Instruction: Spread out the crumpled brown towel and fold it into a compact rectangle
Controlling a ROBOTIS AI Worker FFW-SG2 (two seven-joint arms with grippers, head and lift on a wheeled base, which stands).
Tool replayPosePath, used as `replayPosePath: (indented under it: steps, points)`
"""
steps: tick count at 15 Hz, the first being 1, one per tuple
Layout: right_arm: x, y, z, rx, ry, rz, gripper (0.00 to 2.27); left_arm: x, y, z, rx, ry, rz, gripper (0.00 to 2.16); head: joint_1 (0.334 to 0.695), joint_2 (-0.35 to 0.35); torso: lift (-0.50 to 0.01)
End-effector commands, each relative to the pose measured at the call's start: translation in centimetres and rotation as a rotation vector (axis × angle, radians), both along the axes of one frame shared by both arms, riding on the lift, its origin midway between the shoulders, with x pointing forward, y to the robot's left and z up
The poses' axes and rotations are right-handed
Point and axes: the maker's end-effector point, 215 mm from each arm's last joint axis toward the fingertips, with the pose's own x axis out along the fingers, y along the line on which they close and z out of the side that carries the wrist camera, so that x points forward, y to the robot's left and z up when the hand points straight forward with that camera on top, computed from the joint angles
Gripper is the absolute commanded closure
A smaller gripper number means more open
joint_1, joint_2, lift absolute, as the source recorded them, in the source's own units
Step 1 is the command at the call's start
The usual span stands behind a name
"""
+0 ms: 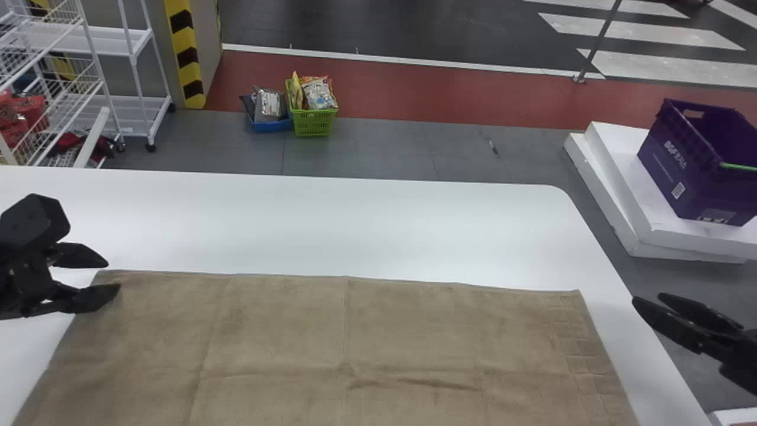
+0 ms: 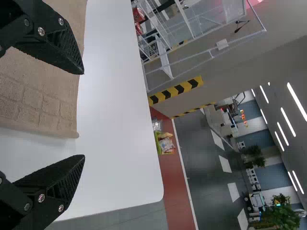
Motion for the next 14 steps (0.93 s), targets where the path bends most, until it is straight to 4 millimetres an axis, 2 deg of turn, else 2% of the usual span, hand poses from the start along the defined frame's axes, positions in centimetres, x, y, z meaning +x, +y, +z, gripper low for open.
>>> replayPosePath:
  steps: [1,14]
  points:
    - [-0.02,-0.11,-0.10,-0.001,-0.001,-0.001,0.23,0.30,0.01,0.00,0.001,0.000,0.002,0.67,0.695,-0.169,-0.127]
    - [0.36,-0.87,-0.64,0.001,-0.003,-0.010,0.23,0.36,-0.14,-0.47,0.009,0.006,-0.001,0.73,0.695,-0.177,-0.127]
